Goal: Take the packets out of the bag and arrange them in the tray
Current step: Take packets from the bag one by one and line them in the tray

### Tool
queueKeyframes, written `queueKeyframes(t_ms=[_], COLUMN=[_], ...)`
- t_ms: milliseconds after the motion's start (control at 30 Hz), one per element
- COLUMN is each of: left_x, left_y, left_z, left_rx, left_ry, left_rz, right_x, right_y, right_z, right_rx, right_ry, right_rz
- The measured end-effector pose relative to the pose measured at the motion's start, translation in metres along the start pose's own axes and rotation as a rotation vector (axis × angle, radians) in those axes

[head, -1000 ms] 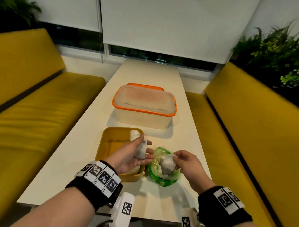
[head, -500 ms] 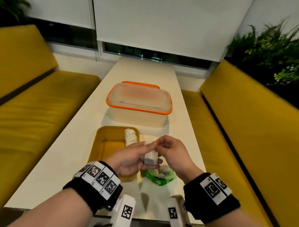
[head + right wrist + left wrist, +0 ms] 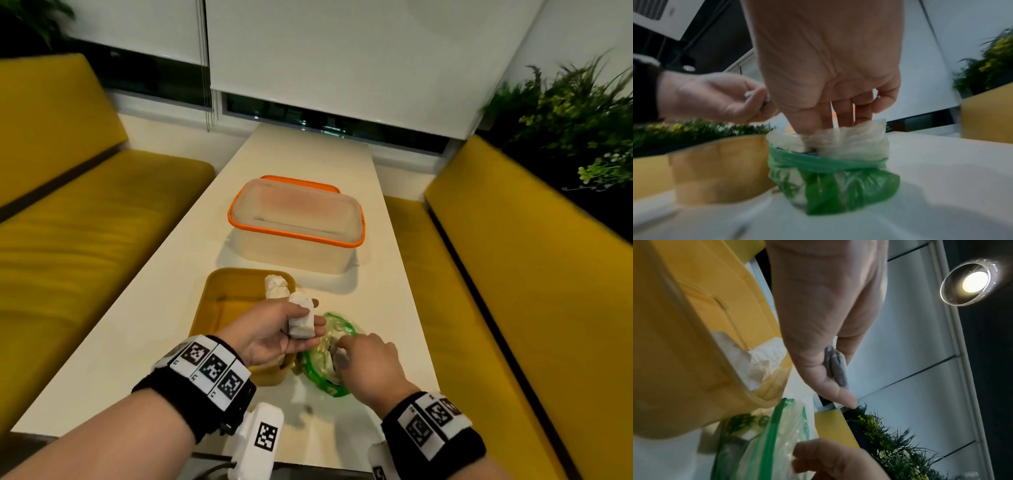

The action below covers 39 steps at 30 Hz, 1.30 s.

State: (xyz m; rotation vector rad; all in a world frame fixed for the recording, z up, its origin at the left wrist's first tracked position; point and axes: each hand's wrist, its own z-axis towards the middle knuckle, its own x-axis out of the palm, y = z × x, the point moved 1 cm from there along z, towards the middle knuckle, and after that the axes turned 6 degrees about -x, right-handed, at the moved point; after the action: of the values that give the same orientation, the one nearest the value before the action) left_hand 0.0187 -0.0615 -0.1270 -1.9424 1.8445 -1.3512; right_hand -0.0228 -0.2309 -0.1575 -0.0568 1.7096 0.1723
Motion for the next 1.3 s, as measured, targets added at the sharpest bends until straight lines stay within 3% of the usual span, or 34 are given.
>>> queueKeyframes(t_ms=[167,300,600,700,900,1067,1200,1300], left_x=[0.004,0.003,0.006,0.007,0.009,0.019,0.025,0.025], left_y=[-0.003,-0.002,0.003,0.0,0.005,0.007,0.004,0.004], left_z=[-0.002,0.001,0.005,0.008,0.016,0.018,0.018,0.019], left_rx=[0.045,0.063,0.062,0.086,0.077,0.031,-0.025,-0.066], left_ry=[-0.036,-0.056,-0.089,-0.113,-0.14,-0.115,-0.074,0.046], left_rz=[0.039,0.066,0.076,0.06,0.05,-0.019,-0.049,-0.072], right_x=[0.008,0.006,-0.001,-0.007,-0.025,-0.041,-0.061,-0.068], right_y=[0.001,-0.004,-0.025,-0.036,-0.04,-0.025,-0.009,-0.003], right_z=[-0.002,-0.002,-0.012,-0.012,-0.015,-0.014,-0.01,-0.009], right_rx=[-0.048,-0.05,0.118,0.25,0.328,0.21,0.107,0.071], right_ry=[0.053,0.004,-0.187,-0.235,-0.117,-0.105,-0.253,-0.357], right_rz=[-0.106,-0.001,0.612,0.958,1.612,1.409,1.254,1.232])
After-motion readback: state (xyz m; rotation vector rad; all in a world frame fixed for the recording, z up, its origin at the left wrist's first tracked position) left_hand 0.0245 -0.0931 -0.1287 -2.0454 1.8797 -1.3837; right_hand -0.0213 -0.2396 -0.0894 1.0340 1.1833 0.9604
